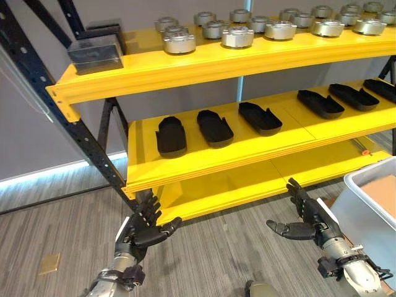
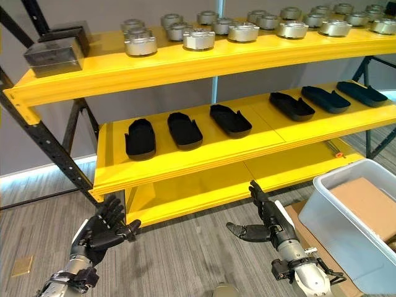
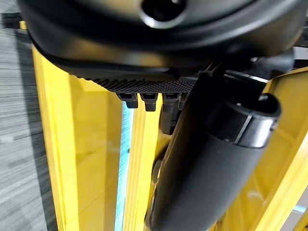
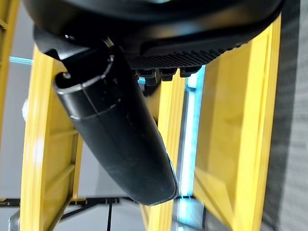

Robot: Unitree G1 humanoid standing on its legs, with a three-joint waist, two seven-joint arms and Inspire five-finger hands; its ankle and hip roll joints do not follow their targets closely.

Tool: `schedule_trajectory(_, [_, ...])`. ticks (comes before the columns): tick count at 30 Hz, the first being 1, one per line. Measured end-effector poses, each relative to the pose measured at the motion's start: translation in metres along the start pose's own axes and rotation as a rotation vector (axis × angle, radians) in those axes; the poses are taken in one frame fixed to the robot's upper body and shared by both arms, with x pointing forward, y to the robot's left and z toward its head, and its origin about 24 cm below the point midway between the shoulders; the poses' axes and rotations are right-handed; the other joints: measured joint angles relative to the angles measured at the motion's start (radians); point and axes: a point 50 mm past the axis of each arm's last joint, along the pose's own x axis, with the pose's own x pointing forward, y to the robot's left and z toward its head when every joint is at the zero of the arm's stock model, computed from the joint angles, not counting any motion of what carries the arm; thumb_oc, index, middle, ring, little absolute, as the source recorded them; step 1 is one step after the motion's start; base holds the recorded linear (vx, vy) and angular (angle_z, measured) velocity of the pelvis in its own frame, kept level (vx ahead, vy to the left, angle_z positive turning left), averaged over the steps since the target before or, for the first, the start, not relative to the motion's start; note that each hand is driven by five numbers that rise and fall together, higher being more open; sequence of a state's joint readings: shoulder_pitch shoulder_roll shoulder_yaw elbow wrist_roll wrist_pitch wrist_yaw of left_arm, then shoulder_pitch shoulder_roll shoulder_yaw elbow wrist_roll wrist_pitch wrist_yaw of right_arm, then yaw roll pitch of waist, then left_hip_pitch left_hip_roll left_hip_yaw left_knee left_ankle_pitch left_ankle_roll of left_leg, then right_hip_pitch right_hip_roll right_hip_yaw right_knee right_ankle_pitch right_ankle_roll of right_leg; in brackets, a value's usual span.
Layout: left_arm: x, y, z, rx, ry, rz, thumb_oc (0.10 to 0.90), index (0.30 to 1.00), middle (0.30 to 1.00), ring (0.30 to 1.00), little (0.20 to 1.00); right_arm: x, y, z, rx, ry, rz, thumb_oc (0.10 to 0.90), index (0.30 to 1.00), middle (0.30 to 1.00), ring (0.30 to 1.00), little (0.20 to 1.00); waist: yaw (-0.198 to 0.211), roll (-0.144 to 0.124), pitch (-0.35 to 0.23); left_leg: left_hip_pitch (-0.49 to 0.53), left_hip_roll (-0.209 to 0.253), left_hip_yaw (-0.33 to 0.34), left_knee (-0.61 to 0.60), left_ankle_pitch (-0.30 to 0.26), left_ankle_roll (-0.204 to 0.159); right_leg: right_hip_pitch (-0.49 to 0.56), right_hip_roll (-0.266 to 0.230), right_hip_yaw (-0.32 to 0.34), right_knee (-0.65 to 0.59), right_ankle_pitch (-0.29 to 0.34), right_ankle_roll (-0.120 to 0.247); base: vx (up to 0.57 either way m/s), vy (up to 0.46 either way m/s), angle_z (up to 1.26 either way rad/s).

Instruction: Move parts from the plastic box to the shelf.

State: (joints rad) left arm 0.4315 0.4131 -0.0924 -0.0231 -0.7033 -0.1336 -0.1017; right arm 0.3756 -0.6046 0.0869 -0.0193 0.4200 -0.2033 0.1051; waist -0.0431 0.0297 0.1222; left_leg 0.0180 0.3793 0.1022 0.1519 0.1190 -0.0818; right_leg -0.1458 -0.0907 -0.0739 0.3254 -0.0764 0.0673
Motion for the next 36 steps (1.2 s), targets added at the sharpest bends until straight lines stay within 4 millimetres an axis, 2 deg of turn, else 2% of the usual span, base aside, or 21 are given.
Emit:
schedule_trajectory(1, [-0.005, 0.001, -0.006, -0.004, 0.029, -0.002, 0.9, 1.0, 1.0, 1.0, 1.0, -0.004, 0.003, -0.004, 0.021, 0.019, 0.016, 0.9, 1.0, 1.0, 1.0, 1.0, 0.024, -0.023, -0.002, 0.004, -0.036, -0.008, 0.021, -0.008, -0.001, 0.021, -0.019, 0.007, -0.034, 0.014, -0.015, -0.05, 0.052, 0.16])
schedule_trajectory(2, [-0.011, 0.001, -0.012, -0.004, 0.061, -0.004, 0.9, 1.0, 1.0, 1.0, 1.0, -0.007, 0.005, -0.008, 0.037, 0.032, 0.018, 0.9, 1.0, 1.0, 1.0, 1.0, 0.034, -0.047, -0.006, -0.001, -0.108, -0.031, 0.062, -0.07, -0.01, 0.037, -0.047, 0.009, -0.067, 0.033, -0.015, -0.02, 0.049, 0.01])
schedule_trajectory(3, [-0.013, 0.0, -0.017, -0.011, 0.084, -0.012, 0.9, 1.0, 1.0, 1.0, 1.0, -0.011, 0.005, -0.011, 0.056, 0.042, 0.01, 0.9, 1.0, 1.0, 1.0, 1.0, 0.04, -0.052, -0.008, -0.001, -0.197, -0.07, 0.095, -0.132, -0.014, 0.06, -0.072, 0.003, -0.108, 0.053, -0.01, -0.03, 0.085, 0.19])
schedule_trajectory(4, [-0.014, -0.003, -0.021, -0.028, 0.091, -0.017, 0.9, 1.0, 1.0, 1.0, 1.0, -0.015, 0.004, -0.014, 0.074, 0.056, 0.005, 0.9, 1.0, 1.0, 1.0, 1.0, 0.039, -0.046, -0.014, 0.002, -0.273, -0.087, 0.107, -0.192, 0.011, 0.079, -0.085, -0.007, -0.146, 0.069, 0.001, 0.0, 0.11, 0.31])
schedule_trajectory(5, [-0.014, -0.004, -0.021, -0.032, 0.09, -0.023, 0.9, 1.0, 1.0, 1.0, 1.0, -0.016, 0.004, -0.015, 0.082, 0.063, 0.005, 0.9, 1.0, 1.0, 1.0, 1.0, 0.031, -0.036, -0.02, 0.002, -0.299, -0.084, 0.103, -0.216, 0.03, 0.082, -0.084, -0.016, -0.157, 0.071, 0.005, 0.01, 0.201, 0.49])
schedule_trajectory(6, [-0.013, -0.001, -0.019, -0.026, 0.082, -0.019, 0.9, 1.0, 1.0, 1.0, 1.0, -0.02, 0.012, -0.023, 0.126, 0.099, 0.005, 0.9, 1.0, 1.0, 1.0, 1.0, 0.019, -0.05, -0.036, 0.007, -0.325, -0.049, 0.046, -0.243, 0.057, 0.08, -0.094, -0.027, -0.185, 0.093, 0.035, 0.03, 0.205, 0.38])
schedule_trajectory(8, [-0.018, 0.002, -0.022, -0.02, 0.101, -0.01, 0.9, 1.0, 1.0, 1.0, 1.0, -0.021, 0.02, -0.027, 0.155, 0.109, 0.031, 0.9, 1.0, 1.0, 1.0, 1.0, 0.024, -0.046, -0.068, 0.008, -0.333, -0.045, -0.032, -0.21, 0.074, 0.097, -0.091, -0.017, -0.261, 0.107, 0.058, 0.04, 0.157, -0.03])
schedule_trajectory(9, [-0.018, 0.003, -0.022, -0.017, 0.102, -0.006, 0.9, 1.0, 1.0, 1.0, 1.0, -0.02, 0.023, -0.027, 0.161, 0.107, 0.045, 0.9, 1.0, 1.0, 1.0, 1.0, 0.021, -0.032, -0.064, 0.001, -0.322, -0.037, -0.045, -0.186, 0.074, 0.084, -0.085, -0.017, -0.232, 0.106, 0.057, 0.04, 0.12, -0.15])
schedule_trajectory(10, [-0.018, 0.004, -0.021, -0.018, 0.101, -0.005, 0.9, 1.0, 1.0, 1.0, 1.0, -0.021, 0.025, -0.028, 0.169, 0.109, 0.052, 0.9, 1.0, 1.0, 1.0, 1.0, 0.017, -0.042, -0.069, 0.003, -0.318, -0.031, -0.057, -0.176, 0.074, 0.085, -0.085, -0.017, -0.198, 0.102, 0.059, 0.01, 0.137, -0.06])
schedule_trajectory(11, [-0.021, 0.006, -0.02, -0.019, 0.104, 0.001, 0.9, 1.0, 1.0, 1.0, 1.0, -0.026, 0.028, -0.032, 0.216, 0.124, 0.053, 0.9, 1.0, 1.0, 1.0, 1.0, 0.022, -0.079, -0.088, 0.022, -0.344, -0.015, -0.098, -0.158, 0.071, 0.097, -0.109, -0.016, -0.183, 0.084, 0.06, -0.01, 0.126, -0.11])
schedule_trajectory(14, [-0.024, 0.007, -0.027, -0.054, 0.133, 0.015, 0.9, 1.0, 1.0, 1.0, 1.0, -0.021, 0.027, -0.031, 0.226, 0.121, 0.045, 0.9, 1.0, 1.0, 1.0, 1.0, 0.021, -0.091, -0.101, 0.025, -0.343, -0.012, -0.135, -0.133, 0.071, 0.111, -0.106, -0.016, -0.251, 0.105, 0.061, -0.02, 0.104, -0.21])
schedule_trajectory(17, [-0.023, 0.006, -0.028, -0.056, 0.134, 0.008, 0.9, 1.0, 1.0, 1.0, 1.0, -0.018, 0.026, -0.034, 0.242, 0.132, 0.039, 0.9, 1.0, 1.0, 1.0, 1.0, 0.02, -0.086, -0.102, 0.038, -0.343, -0.005, -0.177, -0.104, 0.066, 0.113, -0.103, -0.017, -0.282, 0.114, 0.076, 0.02, 0.069, -0.17])
schedule_trajectory(18, [-0.023, 0.006, -0.029, -0.056, 0.134, 0.008, 0.9, 1.0, 1.0, 1.0, 1.0, -0.019, 0.028, -0.037, 0.246, 0.148, 0.042, 0.9, 1.0, 1.0, 1.0, 1.0, 0.02, -0.095, -0.099, 0.044, -0.345, -0.003, -0.193, -0.103, 0.064, 0.122, -0.103, -0.019, -0.31, 0.116, 0.08, 0.03, 0.074, -0.14])
schedule_trajectory(19, [-0.022, 0.008, -0.03, -0.055, 0.138, 0.011, 0.9, 1.0, 1.0, 1.0, 1.0, -0.018, 0.03, -0.037, 0.248, 0.153, 0.052, 0.9, 1.0, 1.0, 1.0, 1.0, 0.023, -0.084, -0.104, 0.05, -0.344, -0.001, -0.21, -0.103, 0.065, 0.125, -0.102, -0.02, -0.327, 0.119, 0.085, 0.03, 0.027, -0.1])
schedule_trajectory(23, [-0.021, 0.013, -0.035, -0.05, 0.16, 0.031, 0.9, 1.0, 1.0, 1.0, 1.0, -0.019, 0.044, -0.042, 0.266, 0.193, 0.116, 0.9, 1.0, 1.0, 1.0, 1.0, 0.024, -0.098, -0.108, 0.053, -0.337, -0.009, -0.235, -0.103, 0.063, 0.139, -0.093, -0.033, -0.362, 0.127, 0.097, 0.04, 0.004, 0.07])
schedule_trajectory(28, [-0.021, 0.013, -0.035, -0.02, 0.17, 0.026, 0.9, 1.0, 1.0, 1.0, 1.0, -0.017, 0.045, -0.049, 0.273, 0.227, 0.128, 0.9, 1.0, 1.0, 1.0, 1.0, 0.029, -0.107, -0.116, 0.054, -0.325, -0.015, -0.235, -0.102, 0.063, 0.156, -0.083, -0.049, -0.379, 0.129, 0.099, 0.02, -0.015, 0.06])
schedule_trajectory(36, [-0.018, 0.013, -0.036, 0.006, 0.172, 0.04, 0.9, 1.0, 1.0, 1.0, 1.0, -0.009, 0.05, -0.051, 0.28, 0.238, 0.149, 0.9, 1.0, 1.0, 1.0, 1.0, 0.031, -0.101, -0.127, 0.055, -0.313, -0.013, -0.235, -0.098, 0.056, 0.16, -0.071, -0.051, -0.388, 0.137, 0.088, 0.0, -0.01, -0.03])
